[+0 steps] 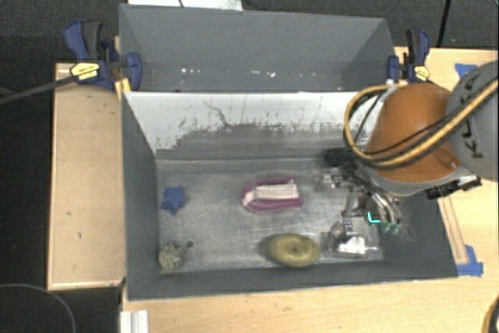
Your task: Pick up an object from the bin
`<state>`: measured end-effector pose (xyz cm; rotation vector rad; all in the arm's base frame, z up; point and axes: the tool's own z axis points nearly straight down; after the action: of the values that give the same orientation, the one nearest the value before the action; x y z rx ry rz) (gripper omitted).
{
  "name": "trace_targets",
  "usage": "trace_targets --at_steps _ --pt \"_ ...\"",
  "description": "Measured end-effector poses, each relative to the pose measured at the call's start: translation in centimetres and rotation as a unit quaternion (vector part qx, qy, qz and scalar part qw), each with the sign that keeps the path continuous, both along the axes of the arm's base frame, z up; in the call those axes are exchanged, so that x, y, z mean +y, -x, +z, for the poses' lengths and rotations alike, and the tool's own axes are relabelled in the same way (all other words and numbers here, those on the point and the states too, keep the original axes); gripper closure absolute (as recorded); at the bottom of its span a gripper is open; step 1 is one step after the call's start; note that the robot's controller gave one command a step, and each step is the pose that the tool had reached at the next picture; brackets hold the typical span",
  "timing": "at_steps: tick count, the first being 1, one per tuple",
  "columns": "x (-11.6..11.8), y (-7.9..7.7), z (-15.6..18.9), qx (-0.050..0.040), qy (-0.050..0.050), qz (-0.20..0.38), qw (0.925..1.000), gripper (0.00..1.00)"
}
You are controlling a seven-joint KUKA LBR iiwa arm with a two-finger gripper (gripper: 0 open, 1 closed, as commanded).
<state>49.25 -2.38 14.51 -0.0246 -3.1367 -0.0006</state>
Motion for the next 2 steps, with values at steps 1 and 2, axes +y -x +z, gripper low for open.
trace_targets --at_steps 1,2 --pt "6.7 -6.6 -7.5 -0.0077 0.000 -0.027 0.9996 0.00" --pt "9.4 -8.7 -7.3 -0.0038 0.000 -0.112 0.9938 0.00"
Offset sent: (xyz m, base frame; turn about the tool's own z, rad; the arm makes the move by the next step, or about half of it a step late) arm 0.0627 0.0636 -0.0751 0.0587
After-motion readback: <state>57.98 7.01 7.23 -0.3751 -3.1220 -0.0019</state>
